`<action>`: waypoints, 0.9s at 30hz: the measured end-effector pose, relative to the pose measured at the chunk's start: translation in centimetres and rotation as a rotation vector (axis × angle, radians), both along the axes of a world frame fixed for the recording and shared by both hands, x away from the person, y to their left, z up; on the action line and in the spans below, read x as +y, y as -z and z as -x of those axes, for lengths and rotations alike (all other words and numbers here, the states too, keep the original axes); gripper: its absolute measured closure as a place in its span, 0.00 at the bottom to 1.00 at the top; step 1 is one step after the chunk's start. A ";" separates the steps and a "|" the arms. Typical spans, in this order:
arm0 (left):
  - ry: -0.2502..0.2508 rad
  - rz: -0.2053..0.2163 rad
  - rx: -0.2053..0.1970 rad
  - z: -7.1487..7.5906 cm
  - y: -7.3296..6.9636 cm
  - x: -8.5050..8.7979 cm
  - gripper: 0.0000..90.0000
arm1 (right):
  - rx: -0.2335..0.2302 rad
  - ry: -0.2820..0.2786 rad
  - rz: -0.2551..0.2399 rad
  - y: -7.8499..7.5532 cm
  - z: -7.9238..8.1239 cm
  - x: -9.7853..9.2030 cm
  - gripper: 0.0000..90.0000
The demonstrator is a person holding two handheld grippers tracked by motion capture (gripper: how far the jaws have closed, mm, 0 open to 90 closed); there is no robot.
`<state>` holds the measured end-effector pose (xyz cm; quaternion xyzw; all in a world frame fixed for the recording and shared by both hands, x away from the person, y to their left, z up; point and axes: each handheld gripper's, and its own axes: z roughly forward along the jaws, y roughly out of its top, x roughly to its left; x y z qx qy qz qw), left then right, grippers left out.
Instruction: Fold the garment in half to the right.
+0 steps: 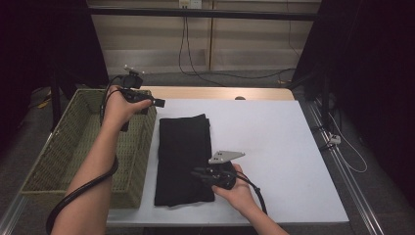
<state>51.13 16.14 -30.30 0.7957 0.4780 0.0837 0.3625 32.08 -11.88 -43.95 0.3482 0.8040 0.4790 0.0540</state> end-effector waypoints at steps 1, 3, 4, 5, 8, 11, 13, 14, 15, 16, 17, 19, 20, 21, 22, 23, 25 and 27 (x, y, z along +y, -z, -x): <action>0.005 -0.003 0.002 0.0 0.0 -0.1 0.18 | 0.004 0.004 0.006 0.0 0.3 -0.2 0.83; 0.011 -0.010 0.000 0.1 0.0 -0.4 0.17 | 0.008 0.003 0.025 0.0 0.9 -0.8 0.73; 0.013 -0.013 -0.004 0.1 0.0 -0.5 0.17 | 0.007 0.011 0.034 -0.1 1.0 -1.1 0.67; 0.013 -0.010 -0.001 0.1 0.1 -0.5 0.17 | -0.009 0.029 0.030 -0.2 1.0 -1.4 0.65; 0.005 -0.003 0.002 0.2 0.3 -0.7 0.17 | -0.034 0.048 0.014 -0.9 0.6 -1.8 0.62; 0.012 -0.009 0.007 0.2 0.4 -0.8 0.17 | -0.043 0.066 -0.008 -1.3 -0.4 -1.7 0.58; 0.009 -0.001 0.007 0.2 0.4 -0.8 0.17 | -0.046 0.081 -0.019 -1.4 -1.1 -1.6 0.58; 0.008 0.001 0.006 0.2 0.4 -0.9 0.17 | -0.042 0.078 -0.015 -1.4 -1.4 -1.5 0.56; 0.010 -0.001 0.008 0.3 0.3 -0.9 0.17 | -0.040 0.078 -0.017 -1.6 -1.6 -1.5 0.55; 0.013 -0.003 0.003 0.3 0.3 -1.0 0.17 | -0.049 0.085 -0.025 -1.7 -1.9 -1.7 0.55; 0.014 0.000 0.002 0.3 0.3 -1.0 0.17 | -0.052 0.102 -0.030 -1.9 -2.2 -1.8 0.55; 0.018 0.003 -0.002 0.5 0.2 -1.1 0.17 | -0.055 0.105 -0.019 -1.8 -2.9 -2.0 0.54; 0.017 0.007 0.000 0.5 0.2 -1.1 0.17 | -0.056 0.117 0.006 -1.7 -3.4 -2.2 0.50; 0.024 0.001 -0.002 0.5 0.1 -1.2 0.17 | -0.059 0.130 0.015 -1.6 -3.7 -2.2 0.47; 0.026 0.000 -0.002 0.5 0.1 -1.2 0.17 | -0.058 0.141 0.022 -1.4 -4.3 -2.4 0.45; 0.024 0.004 -0.001 0.6 0.2 -1.3 0.17 | -0.060 0.149 0.029 -1.3 -4.9 -2.6 0.41; 0.028 0.008 0.004 0.6 0.2 -1.3 0.17 | -0.052 0.176 0.044 -1.2 -6.0 -2.9 0.34; 0.032 0.001 0.004 0.7 0.3 -1.4 0.17 | -0.049 0.203 0.031 -1.3 -6.9 -3.2 0.33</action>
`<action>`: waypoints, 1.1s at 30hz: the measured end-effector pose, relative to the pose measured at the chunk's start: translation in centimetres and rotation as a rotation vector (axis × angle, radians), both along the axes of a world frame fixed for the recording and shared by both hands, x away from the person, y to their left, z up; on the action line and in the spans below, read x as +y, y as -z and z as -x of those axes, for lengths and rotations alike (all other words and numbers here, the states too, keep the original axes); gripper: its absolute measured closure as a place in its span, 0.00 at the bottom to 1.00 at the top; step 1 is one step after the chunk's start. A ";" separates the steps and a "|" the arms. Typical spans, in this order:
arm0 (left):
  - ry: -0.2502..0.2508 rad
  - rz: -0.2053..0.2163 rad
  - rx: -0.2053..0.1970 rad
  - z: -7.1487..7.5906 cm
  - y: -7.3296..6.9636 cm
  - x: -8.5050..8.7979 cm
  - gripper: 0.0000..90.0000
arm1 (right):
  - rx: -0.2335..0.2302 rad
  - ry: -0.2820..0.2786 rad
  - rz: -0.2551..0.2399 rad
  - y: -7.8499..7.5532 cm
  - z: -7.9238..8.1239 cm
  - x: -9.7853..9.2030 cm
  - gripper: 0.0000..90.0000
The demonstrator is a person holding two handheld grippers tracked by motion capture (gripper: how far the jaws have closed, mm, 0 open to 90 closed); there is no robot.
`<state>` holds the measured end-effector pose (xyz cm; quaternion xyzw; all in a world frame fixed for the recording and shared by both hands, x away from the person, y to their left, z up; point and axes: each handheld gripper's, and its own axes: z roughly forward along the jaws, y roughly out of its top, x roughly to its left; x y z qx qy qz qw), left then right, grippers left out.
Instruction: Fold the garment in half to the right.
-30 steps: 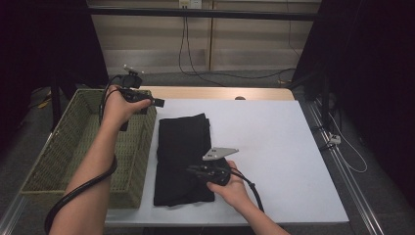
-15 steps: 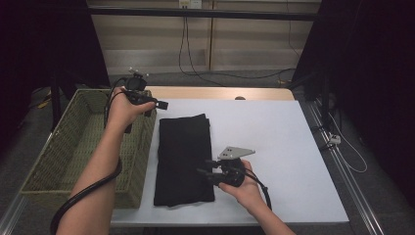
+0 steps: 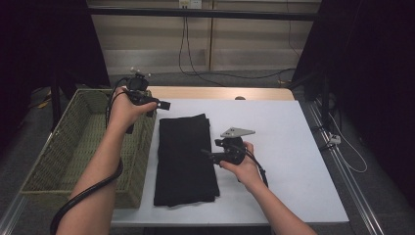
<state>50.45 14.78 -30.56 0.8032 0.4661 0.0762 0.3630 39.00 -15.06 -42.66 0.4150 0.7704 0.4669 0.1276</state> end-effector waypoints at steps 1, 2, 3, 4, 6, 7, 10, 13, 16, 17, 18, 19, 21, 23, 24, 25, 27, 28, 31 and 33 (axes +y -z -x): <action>0.008 0.002 -0.002 0.0 0.0 0.0 0.17 | -0.003 0.008 -0.005 -0.1 -0.5 -0.1 0.32; 0.016 0.004 0.010 0.1 0.1 0.0 0.16 | -0.005 0.016 -0.010 -0.2 -0.9 -0.2 0.29; 0.019 -0.001 0.002 0.1 0.2 0.0 0.16 | 0.001 0.029 -0.015 -0.2 -1.3 -0.3 0.28; 0.021 -0.005 0.008 0.2 0.3 0.0 0.16 | 0.011 0.033 -0.020 -0.2 -1.6 -0.4 0.28; 0.032 -0.009 0.010 0.2 0.4 0.1 0.16 | 0.016 0.052 -0.018 -0.2 -2.5 -0.5 0.24; 0.029 -0.006 0.013 0.3 0.4 0.1 0.16 | 0.021 0.055 -0.019 -0.2 -2.7 -0.5 0.24; 0.033 -0.003 0.012 0.4 0.4 0.1 0.16 | 0.030 0.081 -0.033 -0.1 -3.6 -0.7 0.23; 0.049 -0.004 0.013 0.6 0.4 0.1 0.16 | 0.037 0.104 -0.033 0.2 -4.7 -0.9 0.22; 0.056 0.009 0.009 0.8 0.3 0.1 0.16 | 0.048 0.132 -0.046 0.2 -5.3 -1.1 0.21; 0.060 0.013 0.014 0.9 0.3 0.1 0.16 | 0.051 0.138 -0.043 0.2 -5.5 -1.1 0.21; 0.064 0.013 0.014 1.0 0.3 0.1 0.15 | 0.050 0.141 -0.033 0.3 -5.7 -1.1 0.20; 0.070 0.009 0.016 1.1 0.3 0.1 0.15 | 0.052 0.149 -0.033 0.3 -5.9 -1.1 0.20; 0.073 0.019 0.017 1.4 0.4 0.2 0.15 | 0.073 0.162 -0.059 0.4 -6.3 -1.2 0.20; 0.080 0.026 0.018 1.8 0.3 0.3 0.15 | 0.073 0.175 -0.055 0.4 -6.6 -1.2 0.20; 0.081 0.026 0.016 1.9 0.3 0.3 0.15 | 0.079 0.178 -0.042 0.4 -6.8 -1.2 0.19; 0.083 0.031 0.018 2.0 0.3 0.3 0.15 | 0.072 0.182 -0.032 0.4 -7.0 -1.1 0.19; 0.094 0.032 0.022 2.1 0.4 0.5 0.14 | 0.074 0.186 -0.027 0.4 -7.3 -1.0 0.19; 0.092 0.040 0.022 2.2 0.5 0.5 0.14 | 0.074 0.192 -0.025 0.4 -7.5 -1.0 0.19; 0.092 0.039 0.022 2.3 0.6 0.7 0.14 | 0.076 0.205 -0.004 0.6 -8.2 -0.7 0.20; 0.087 0.047 0.022 2.5 0.5 0.9 0.14 | 0.092 0.206 0.001 0.8 -8.7 -0.4 0.20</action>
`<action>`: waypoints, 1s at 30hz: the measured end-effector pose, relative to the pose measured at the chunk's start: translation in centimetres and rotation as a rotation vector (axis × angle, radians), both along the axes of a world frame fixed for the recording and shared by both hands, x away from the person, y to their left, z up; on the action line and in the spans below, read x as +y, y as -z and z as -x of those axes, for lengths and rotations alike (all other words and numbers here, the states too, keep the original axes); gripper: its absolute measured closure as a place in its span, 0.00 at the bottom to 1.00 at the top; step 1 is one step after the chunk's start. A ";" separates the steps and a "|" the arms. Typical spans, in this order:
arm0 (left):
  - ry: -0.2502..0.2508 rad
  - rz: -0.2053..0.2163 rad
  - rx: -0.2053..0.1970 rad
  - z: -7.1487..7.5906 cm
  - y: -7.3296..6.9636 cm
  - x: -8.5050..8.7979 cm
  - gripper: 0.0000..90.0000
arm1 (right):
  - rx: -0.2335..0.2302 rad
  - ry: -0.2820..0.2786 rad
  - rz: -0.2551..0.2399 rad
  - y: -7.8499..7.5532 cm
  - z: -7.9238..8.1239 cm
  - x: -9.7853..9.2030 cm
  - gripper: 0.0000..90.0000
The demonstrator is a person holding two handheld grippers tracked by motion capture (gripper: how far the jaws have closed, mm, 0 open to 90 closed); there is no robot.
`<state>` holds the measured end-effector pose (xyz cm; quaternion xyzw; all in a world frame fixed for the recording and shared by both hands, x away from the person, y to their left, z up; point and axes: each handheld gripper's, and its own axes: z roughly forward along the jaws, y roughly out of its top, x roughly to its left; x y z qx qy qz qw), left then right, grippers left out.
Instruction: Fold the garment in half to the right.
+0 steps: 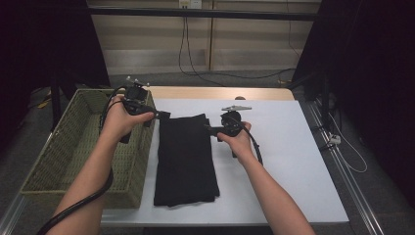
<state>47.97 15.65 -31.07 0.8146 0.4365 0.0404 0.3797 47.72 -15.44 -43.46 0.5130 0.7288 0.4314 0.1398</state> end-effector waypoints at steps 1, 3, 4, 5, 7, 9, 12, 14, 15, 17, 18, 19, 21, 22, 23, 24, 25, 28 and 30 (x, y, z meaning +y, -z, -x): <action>0.006 0.003 -0.006 0.1 -0.1 0.2 0.14 | 0.001 0.002 0.002 0.1 -0.3 0.2 0.21; 0.002 0.002 -0.005 0.2 -0.1 0.4 0.14 | 0.002 0.008 0.030 0.2 -0.9 0.5 0.21; 0.003 -0.002 -0.008 0.2 -0.2 0.5 0.14 | 0.001 0.011 0.026 0.3 -1.2 0.7 0.21; 0.002 0.000 -0.003 0.3 -0.2 0.6 0.14 | -0.004 0.016 0.024 0.3 -1.5 0.8 0.22; 0.007 -0.006 -0.005 0.2 -0.1 0.8 0.14 | -0.001 0.019 0.027 0.4 -1.9 1.1 0.22; -0.011 0.003 0.000 0.1 -0.1 1.0 0.14 | 0.002 0.020 0.066 0.7 -2.2 1.6 0.23; -0.005 -0.003 -0.002 0.0 -0.2 1.1 0.14 | 0.019 0.029 0.053 1.7 -2.8 2.0 0.25; -0.008 0.000 -0.006 0.0 -0.3 1.2 0.14 | 0.035 0.017 0.067 2.3 -3.0 2.2 0.28; -0.005 0.000 -0.009 0.0 -0.4 1.1 0.14 | 0.042 0.007 0.070 2.6 -3.1 2.3 0.30; -0.003 -0.004 -0.013 0.1 -0.5 0.9 0.14 | 0.043 0.020 0.078 3.0 -3.1 2.6 0.35; -0.001 -0.005 -0.011 0.1 -0.5 0.8 0.14 | 0.024 0.005 0.115 3.0 -3.0 2.9 0.37; 0.002 -0.009 -0.013 0.1 -0.5 0.7 0.14 | 0.015 -0.001 0.131 3.1 -2.9 3.2 0.38; 0.001 -0.003 -0.020 0.1 -0.6 0.5 0.14 | 0.001 -0.026 0.136 3.1 -2.8 3.5 0.51; -0.001 0.002 -0.016 0.1 -0.6 0.3 0.14 | 0.003 -0.022 0.131 3.1 -2.8 3.5 0.56; 0.002 -0.006 -0.019 0.2 -0.5 0.1 0.14 | 0.002 -0.024 0.124 3.1 -2.7 3.6 0.61; 0.007 -0.012 -0.023 0.2 -0.5 0.0 0.14 | 0.003 -0.025 0.119 3.1 -2.6 3.8 0.68; 0.010 -0.017 -0.022 0.2 -0.5 -0.2 0.14 | 0.004 -0.028 0.113 3.1 -2.6 3.8 0.78; 0.009 -0.010 -0.019 0.3 -0.6 -0.7 0.14 | 0.023 -0.038 0.078 3.1 -2.4 3.9 0.87; 0.014 -0.016 -0.026 0.3 -0.7 -1.1 0.14 | 0.017 -0.038 0.097 2.8 -2.4 3.7 0.90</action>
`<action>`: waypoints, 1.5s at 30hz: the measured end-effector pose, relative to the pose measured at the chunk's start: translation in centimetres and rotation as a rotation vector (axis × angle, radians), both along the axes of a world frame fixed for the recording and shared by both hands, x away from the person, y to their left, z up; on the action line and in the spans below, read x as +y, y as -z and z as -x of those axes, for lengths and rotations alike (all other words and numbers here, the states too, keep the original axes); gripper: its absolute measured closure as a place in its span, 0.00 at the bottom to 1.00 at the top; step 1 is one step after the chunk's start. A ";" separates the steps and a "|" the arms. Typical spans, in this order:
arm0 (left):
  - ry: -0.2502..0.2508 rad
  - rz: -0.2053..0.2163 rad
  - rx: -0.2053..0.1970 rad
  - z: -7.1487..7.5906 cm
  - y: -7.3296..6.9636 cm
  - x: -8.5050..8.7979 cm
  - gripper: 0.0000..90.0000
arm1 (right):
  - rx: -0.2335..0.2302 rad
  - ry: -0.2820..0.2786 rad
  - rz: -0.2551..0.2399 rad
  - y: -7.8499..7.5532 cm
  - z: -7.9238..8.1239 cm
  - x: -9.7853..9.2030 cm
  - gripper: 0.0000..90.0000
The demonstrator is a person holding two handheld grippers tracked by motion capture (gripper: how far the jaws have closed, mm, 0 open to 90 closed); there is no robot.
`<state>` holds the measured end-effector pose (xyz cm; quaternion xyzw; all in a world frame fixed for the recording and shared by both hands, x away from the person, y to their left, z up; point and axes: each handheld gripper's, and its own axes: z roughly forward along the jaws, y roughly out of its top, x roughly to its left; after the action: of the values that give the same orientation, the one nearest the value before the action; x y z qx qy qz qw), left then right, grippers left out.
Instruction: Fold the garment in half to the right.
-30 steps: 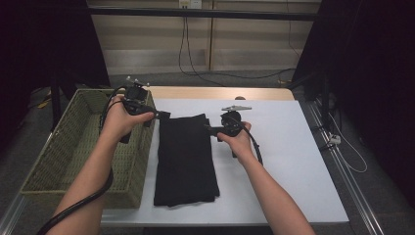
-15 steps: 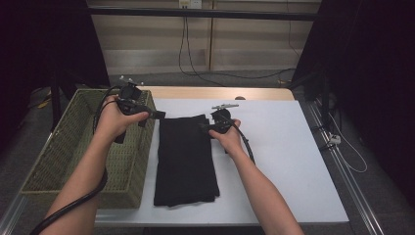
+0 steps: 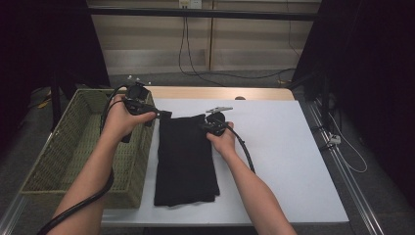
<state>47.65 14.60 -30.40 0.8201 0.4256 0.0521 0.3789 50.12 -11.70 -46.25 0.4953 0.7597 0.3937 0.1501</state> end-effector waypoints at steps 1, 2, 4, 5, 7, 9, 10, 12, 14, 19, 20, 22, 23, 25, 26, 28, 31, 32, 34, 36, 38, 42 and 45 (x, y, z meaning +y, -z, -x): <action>0.007 -0.004 -0.003 0.0 -0.1 -0.1 0.14 | 0.000 0.005 0.006 -0.2 0.0 -0.2 0.90; 0.011 -0.001 0.000 0.1 -0.2 -0.3 0.14 | 0.000 0.017 0.004 -0.2 0.1 -0.5 0.90; 0.015 0.002 -0.008 0.1 -0.3 -0.7 0.14 | -0.007 0.033 -0.025 -0.2 0.1 -1.7 0.90; 0.029 0.000 -0.010 0.1 -0.3 -0.9 0.14 | -0.005 0.049 -0.031 -0.3 0.2 -2.1 0.90; 0.029 0.004 -0.008 0.2 -0.1 -1.4 0.14 | -0.018 0.080 -0.051 -0.5 0.3 -3.3 0.90; 0.048 -0.014 -0.005 0.2 0.2 -1.7 0.14 | -0.025 0.097 -0.047 -0.7 0.3 -4.4 0.90; 0.044 -0.004 -0.003 0.3 0.4 -2.0 0.14 | -0.026 0.110 -0.051 -0.8 0.4 -4.9 0.90; 0.048 -0.001 0.002 0.3 0.8 -2.4 0.14 | -0.039 0.134 -0.045 -1.2 0.4 -6.0 0.90; 0.058 -0.009 0.003 0.4 1.0 -2.7 0.14 | -0.041 0.142 -0.050 -1.3 0.5 -6.9 0.90; 0.083 -0.026 0.004 1.2 1.7 -4.1 0.14 | -0.042 0.167 -0.048 -1.2 0.7 -8.8 0.90; 0.081 -0.025 0.007 1.3 1.9 -4.3 0.14 | -0.045 0.168 -0.036 -1.1 0.7 -9.1 0.90; 0.087 -0.031 0.012 1.7 2.6 -4.8 0.14 | -0.045 0.175 -0.038 -1.0 0.7 -9.6 0.90; 0.089 -0.030 0.019 1.8 2.8 -4.9 0.13 | -0.045 0.176 -0.034 -1.0 0.7 -9.9 0.90; 0.092 -0.031 0.030 2.1 3.4 -5.0 0.13 | -0.041 0.179 -0.015 -1.0 0.8 -10.4 0.90; 0.094 -0.028 0.034 2.3 3.5 -5.1 0.13 | -0.039 0.176 -0.017 -1.0 0.8 -10.6 0.90; 0.095 -0.022 0.034 2.5 4.0 -5.2 0.13 | -0.043 0.171 -0.009 -0.9 0.8 -10.9 0.90; 0.088 -0.025 0.043 3.0 5.1 -5.5 0.13 | -0.047 0.165 -0.013 -0.9 0.8 -11.0 0.90; 0.091 -0.026 0.048 3.1 5.4 -5.6 0.13 | -0.047 0.166 -0.013 -0.9 0.8 -11.0 0.90; 0.090 -0.015 0.057 3.4 6.0 -5.7 0.13 | -0.047 0.164 -0.013 -0.9 0.8 -11.0 0.90; 0.090 -0.011 0.065 3.6 6.6 -5.8 0.13 | -0.050 0.155 -0.011 -1.0 0.9 -11.1 0.90; 0.086 -0.005 0.070 4.0 7.2 -5.9 0.14 | -0.054 0.160 -0.008 -1.0 0.9 -11.2 0.90; 0.077 -0.004 0.068 4.8 8.6 -6.1 0.14 | -0.048 0.163 -0.012 -1.0 1.0 -11.6 0.90; 0.080 -0.017 0.063 5.3 9.3 -6.1 0.14 | -0.050 0.160 -0.007 -1.0 1.2 -11.8 0.89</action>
<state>42.38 8.47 -39.74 0.8409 0.4038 0.0147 0.3601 48.95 -23.48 -45.26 0.5451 0.7121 0.3955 0.1984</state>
